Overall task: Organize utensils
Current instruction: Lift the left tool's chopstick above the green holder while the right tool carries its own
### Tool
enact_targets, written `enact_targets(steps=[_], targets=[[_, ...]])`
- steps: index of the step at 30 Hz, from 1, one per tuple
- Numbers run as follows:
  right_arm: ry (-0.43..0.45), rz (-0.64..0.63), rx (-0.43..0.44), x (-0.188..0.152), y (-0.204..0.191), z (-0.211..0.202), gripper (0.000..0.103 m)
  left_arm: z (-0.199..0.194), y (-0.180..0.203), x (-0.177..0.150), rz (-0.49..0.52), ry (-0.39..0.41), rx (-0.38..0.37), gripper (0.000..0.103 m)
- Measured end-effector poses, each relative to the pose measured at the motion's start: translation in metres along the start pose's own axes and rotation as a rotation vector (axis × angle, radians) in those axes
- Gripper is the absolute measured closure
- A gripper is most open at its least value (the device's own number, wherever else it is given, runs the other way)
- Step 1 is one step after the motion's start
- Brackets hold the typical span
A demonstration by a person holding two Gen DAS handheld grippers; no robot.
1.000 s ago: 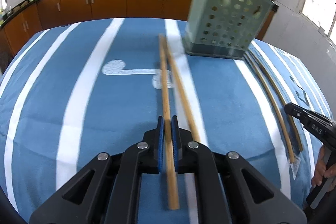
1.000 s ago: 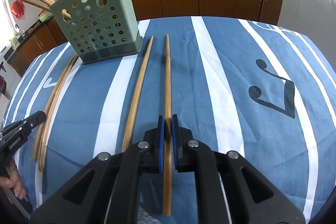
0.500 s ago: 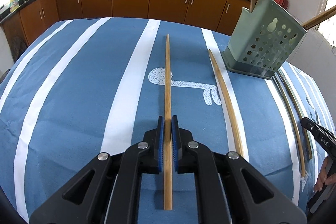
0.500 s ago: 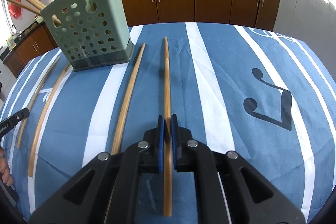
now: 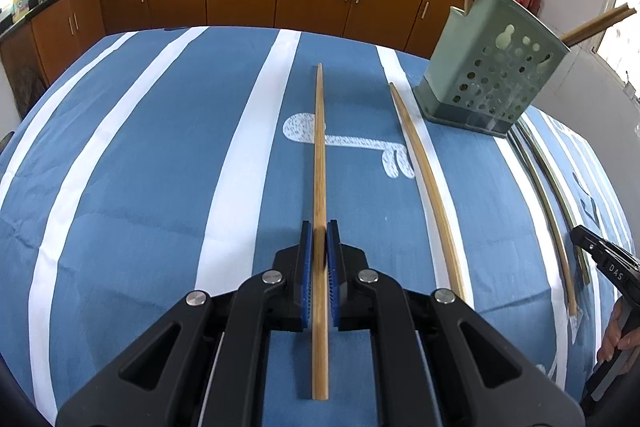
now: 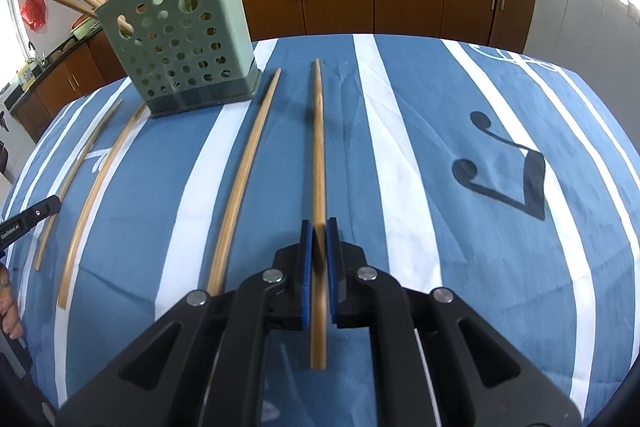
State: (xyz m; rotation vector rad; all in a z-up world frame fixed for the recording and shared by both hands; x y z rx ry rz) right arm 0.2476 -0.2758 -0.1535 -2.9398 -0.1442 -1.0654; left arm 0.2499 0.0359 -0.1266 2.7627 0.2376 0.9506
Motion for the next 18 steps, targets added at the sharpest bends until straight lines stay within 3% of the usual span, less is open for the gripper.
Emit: enact_targets(steps=[11,18], targets=[[0.021,0.022,0.014,-0.001,0.003,-0.007,0.095,-0.003,0.003,-0.003,0.026,0.001,0.014,0.095],[0.105,0.041,0.008,0.015,0.011,-0.035,0.095,-0.033,0.007,0.022,0.009,0.082,-0.020,0.095]])
Point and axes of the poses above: each gripper's, at about its wrist camera, not at the fingertips, and z roughly the way its jaws point, y to its right, x to its top, the point moved 5 cm from there along z, roughly the way its jaws point, and after that the axes turned 10 degrees about -z, right-handed, at the moved point
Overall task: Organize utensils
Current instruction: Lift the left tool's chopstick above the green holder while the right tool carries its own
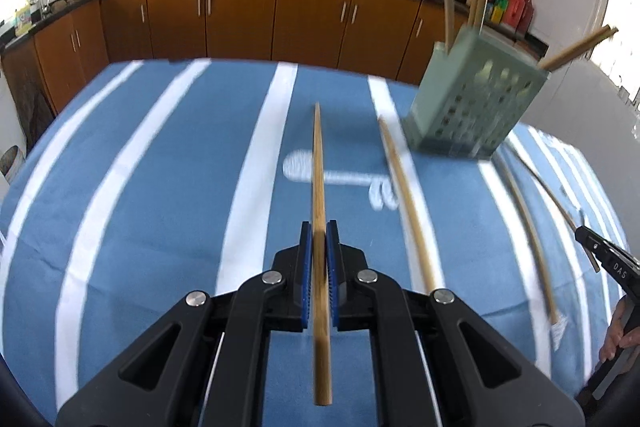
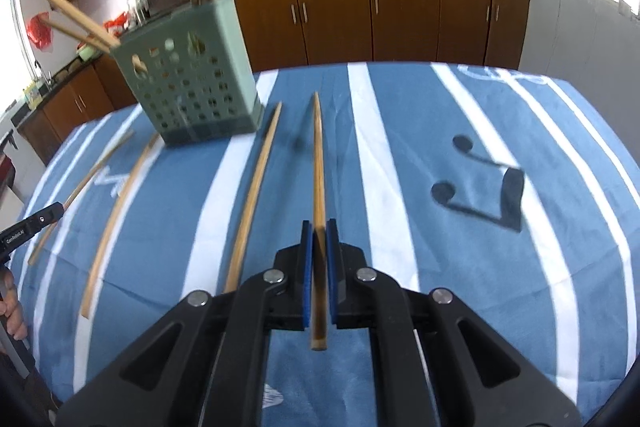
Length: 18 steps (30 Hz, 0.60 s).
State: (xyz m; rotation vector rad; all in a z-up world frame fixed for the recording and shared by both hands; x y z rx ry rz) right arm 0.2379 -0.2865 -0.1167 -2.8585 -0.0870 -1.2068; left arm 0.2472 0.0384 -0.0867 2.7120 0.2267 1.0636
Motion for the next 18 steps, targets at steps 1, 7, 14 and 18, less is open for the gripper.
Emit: enact_targets(steps=[1,7,14,18], targets=[[0.015,0.004,-0.001,0.003,0.001,-0.004,0.095,-0.004,0.001,0.003,-0.002,0.011,-0.004,0.095],[0.102,0.014,-0.008,0.022,0.006,-0.028,0.095,-0.028,0.005,0.025,-0.020,0.083,-0.032,0.095],[0.197,0.026,-0.015,0.043,0.012,-0.055,0.095,-0.053,0.009,0.046,-0.037,0.165,-0.065,0.095],[0.220,0.026,-0.012,0.052,0.012,-0.062,0.095,-0.061,0.012,0.052,-0.033,0.190,-0.072,0.095]])
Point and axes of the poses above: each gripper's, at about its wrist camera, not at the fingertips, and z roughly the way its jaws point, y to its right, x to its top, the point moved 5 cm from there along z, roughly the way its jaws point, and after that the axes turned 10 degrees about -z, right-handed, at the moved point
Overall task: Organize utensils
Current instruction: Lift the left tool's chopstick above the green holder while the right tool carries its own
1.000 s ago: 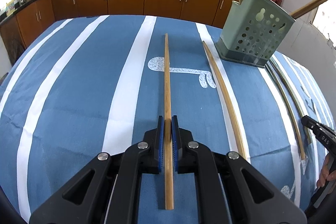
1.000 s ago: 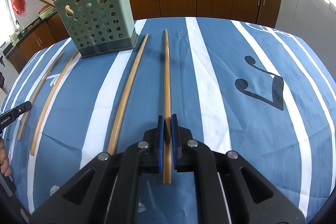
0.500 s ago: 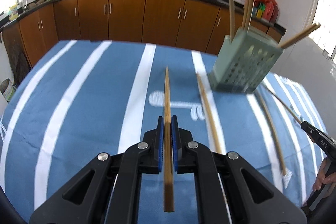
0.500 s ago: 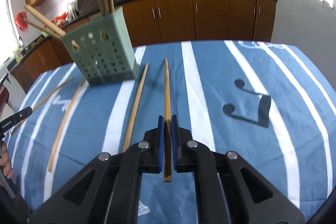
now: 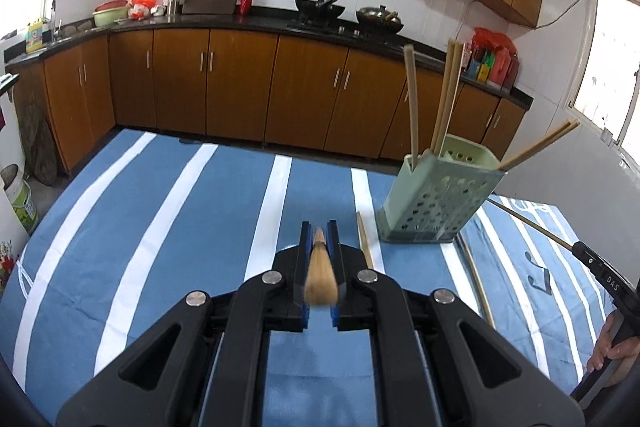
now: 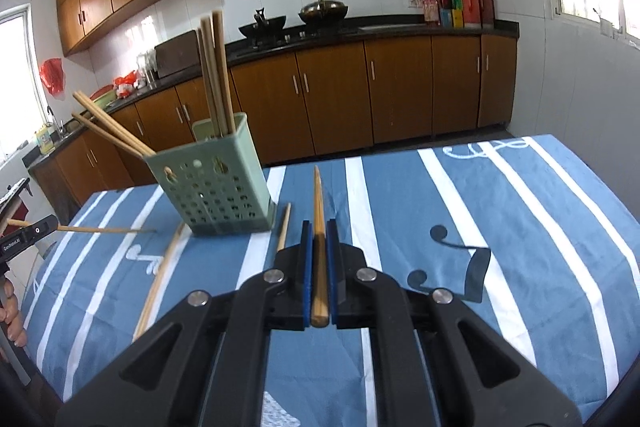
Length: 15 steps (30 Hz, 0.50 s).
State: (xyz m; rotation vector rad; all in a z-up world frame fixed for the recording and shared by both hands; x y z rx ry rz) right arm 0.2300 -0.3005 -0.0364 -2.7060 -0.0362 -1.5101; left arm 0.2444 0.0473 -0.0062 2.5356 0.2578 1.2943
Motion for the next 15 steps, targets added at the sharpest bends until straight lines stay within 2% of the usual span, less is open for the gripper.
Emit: enact_targets(steps=[7,15], targets=[[-0.053,-0.021,-0.006,-0.002,-0.002,0.008,0.095,-0.006,0.004,0.006,0.011,0.020,-0.007,0.095],[-0.014,-0.021,0.004,0.017,-0.002,-0.002,0.095,-0.012,0.008,0.009,0.022,0.035,-0.013,0.095]])
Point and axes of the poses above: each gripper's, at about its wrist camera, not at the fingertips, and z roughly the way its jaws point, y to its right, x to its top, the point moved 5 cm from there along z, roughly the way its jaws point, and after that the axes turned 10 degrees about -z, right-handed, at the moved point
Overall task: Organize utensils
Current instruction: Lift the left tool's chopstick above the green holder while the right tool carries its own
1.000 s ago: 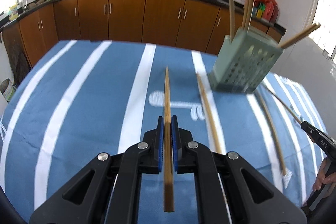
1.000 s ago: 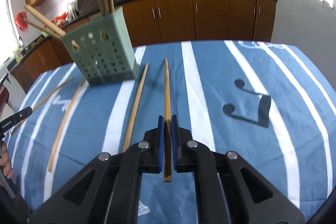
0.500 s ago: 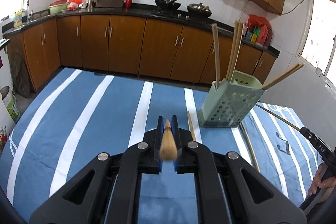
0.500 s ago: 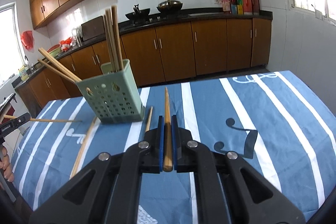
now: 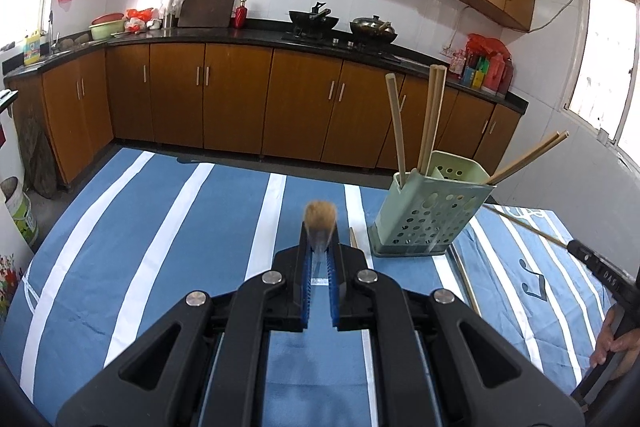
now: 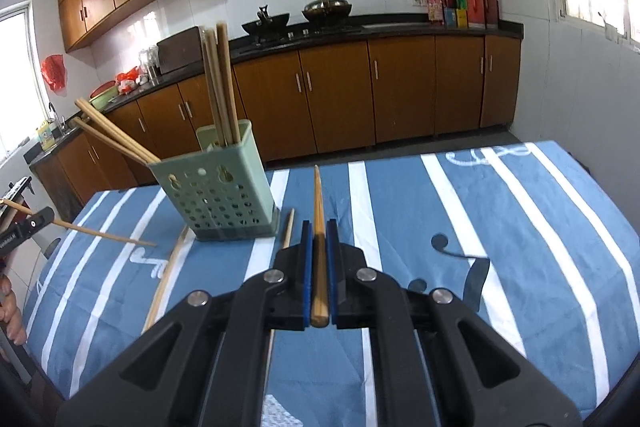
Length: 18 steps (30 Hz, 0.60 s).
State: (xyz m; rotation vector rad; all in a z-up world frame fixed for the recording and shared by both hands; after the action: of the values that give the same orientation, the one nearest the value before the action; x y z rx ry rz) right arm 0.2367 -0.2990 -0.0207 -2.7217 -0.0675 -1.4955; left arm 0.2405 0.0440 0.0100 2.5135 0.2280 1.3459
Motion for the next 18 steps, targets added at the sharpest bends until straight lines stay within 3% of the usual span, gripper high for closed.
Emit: enact_targets(steps=[7,18], targets=[[-0.032,-0.012,0.008,0.008,0.004,0.001,0.095,0.000,0.004,-0.002,0.006,0.003,-0.007,0.095],[0.072,-0.009,0.029,0.039,0.006,-0.029,0.096,-0.011,0.016,0.012,0.015,0.031,-0.041,0.095]])
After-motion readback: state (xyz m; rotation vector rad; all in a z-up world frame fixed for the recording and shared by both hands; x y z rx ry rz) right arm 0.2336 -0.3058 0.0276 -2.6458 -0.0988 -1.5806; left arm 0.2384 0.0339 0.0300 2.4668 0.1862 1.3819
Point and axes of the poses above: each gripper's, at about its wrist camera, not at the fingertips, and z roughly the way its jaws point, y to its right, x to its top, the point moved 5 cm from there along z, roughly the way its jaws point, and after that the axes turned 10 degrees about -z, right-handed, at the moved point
